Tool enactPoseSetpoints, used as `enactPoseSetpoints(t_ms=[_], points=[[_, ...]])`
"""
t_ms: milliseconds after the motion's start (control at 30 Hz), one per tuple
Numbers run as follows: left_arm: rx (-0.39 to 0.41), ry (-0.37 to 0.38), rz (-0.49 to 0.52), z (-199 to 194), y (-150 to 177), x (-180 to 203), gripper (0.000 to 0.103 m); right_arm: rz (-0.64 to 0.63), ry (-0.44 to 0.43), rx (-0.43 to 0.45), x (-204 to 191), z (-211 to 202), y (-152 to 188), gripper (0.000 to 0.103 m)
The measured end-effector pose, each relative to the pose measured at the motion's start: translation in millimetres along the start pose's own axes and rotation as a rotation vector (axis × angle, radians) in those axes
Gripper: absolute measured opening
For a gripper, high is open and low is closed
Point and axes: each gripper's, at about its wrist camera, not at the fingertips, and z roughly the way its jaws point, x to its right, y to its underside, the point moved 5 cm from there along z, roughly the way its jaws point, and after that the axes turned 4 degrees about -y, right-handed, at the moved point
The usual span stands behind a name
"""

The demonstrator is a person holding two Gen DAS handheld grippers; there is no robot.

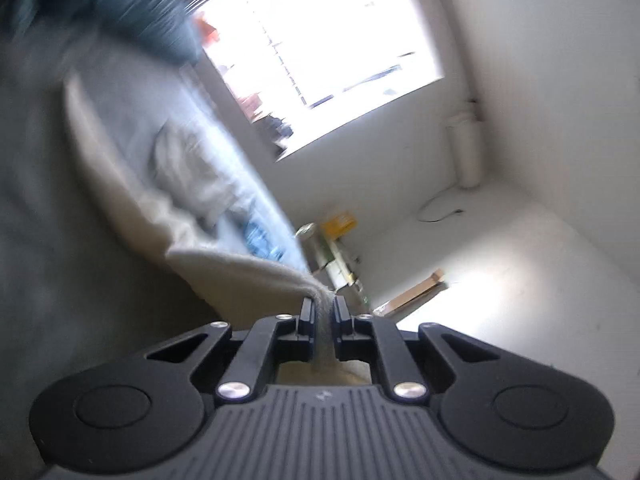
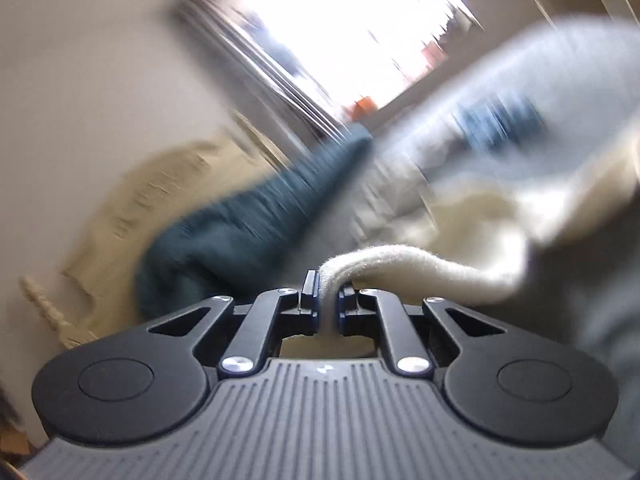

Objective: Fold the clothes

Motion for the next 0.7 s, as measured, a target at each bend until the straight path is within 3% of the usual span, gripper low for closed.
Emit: enactPoseSetpoints(t_ms=[67,200,433,500,700], points=[[-0.012,-0.002,0.017,-7.5,10.5,2.5,0.009,-0.031,-0.017,0.014,-11.6,-10.4,1.0,0.007],[-0.079,-0.11,0.0,-18.6,52.4,-29.8,0.009,0.036,-0.003,-0.07,9.4,-22.0,42.8,0.007],[-0.219,-0.341,-0.009,-25.5,135.2,-97.9,0.008,0.25,0.16,-0.311,69.5,-32.4,165.3,0.007],[-0.223,-0.372,0.012,-27.4,142.7,-105.5,0.008,0.287,0.184,-0.325,75.9,-41.5,187.2,0.007],[-0.259,-0.441,0.124,-18.9,152.9,-115.0,0.008,0.264,0.231,-0.327,77.0,-52.5,204.5,0.007]])
